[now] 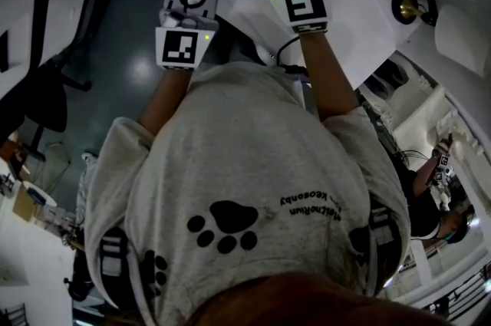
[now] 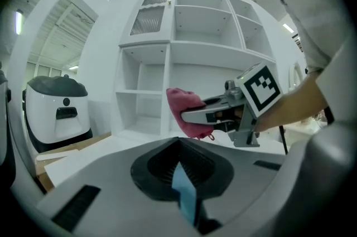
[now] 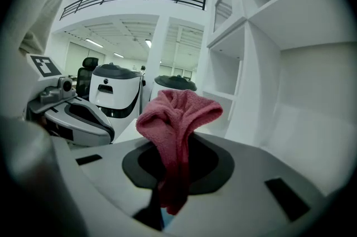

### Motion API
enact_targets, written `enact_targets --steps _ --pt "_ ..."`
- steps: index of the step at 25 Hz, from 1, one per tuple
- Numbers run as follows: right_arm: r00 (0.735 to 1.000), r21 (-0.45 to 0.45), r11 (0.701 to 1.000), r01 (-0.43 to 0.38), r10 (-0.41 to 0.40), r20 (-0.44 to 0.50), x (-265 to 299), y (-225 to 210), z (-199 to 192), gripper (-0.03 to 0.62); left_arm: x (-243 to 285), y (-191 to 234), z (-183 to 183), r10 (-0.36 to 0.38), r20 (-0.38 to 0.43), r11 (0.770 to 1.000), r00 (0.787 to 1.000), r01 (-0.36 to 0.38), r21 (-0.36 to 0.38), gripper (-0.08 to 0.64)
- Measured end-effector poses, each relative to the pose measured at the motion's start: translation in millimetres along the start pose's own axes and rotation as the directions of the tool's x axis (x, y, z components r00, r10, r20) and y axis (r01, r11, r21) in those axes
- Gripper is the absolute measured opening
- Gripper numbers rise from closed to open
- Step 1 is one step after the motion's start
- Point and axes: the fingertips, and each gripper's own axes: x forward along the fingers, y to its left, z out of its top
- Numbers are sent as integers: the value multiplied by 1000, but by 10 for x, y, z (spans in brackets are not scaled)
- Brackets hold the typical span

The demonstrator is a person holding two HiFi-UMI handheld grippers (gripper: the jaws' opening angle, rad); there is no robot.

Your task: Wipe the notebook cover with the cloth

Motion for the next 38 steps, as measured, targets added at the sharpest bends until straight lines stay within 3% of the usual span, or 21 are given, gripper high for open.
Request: enact_targets --steps 9,18,24,33,38 --pt "985 -75 991 -109 97 -145 356 31 -319 72 93 72 -290 -10 -77 1000 997 9 -14 12" --pt "933 -116 963 -242 199 -299 633 76 -667 72 188 55 -622 -38 -204 999 978 36 -14 12" --pt "872 -118 937 -328 252 -419 815 144 -915 72 223 90 -823 -55 -281 998 958 44 -45 12" --pt "765 -162 893 -419 251 -593 1001 222 -1243 72 244 131 -1047 -85 -382 995 920 62 -72 12" --pt "708 -136 886 -443 253 -659 1046 251 -1381 72 240 125 -1148 -103 -420 994 902 74 -86 12"
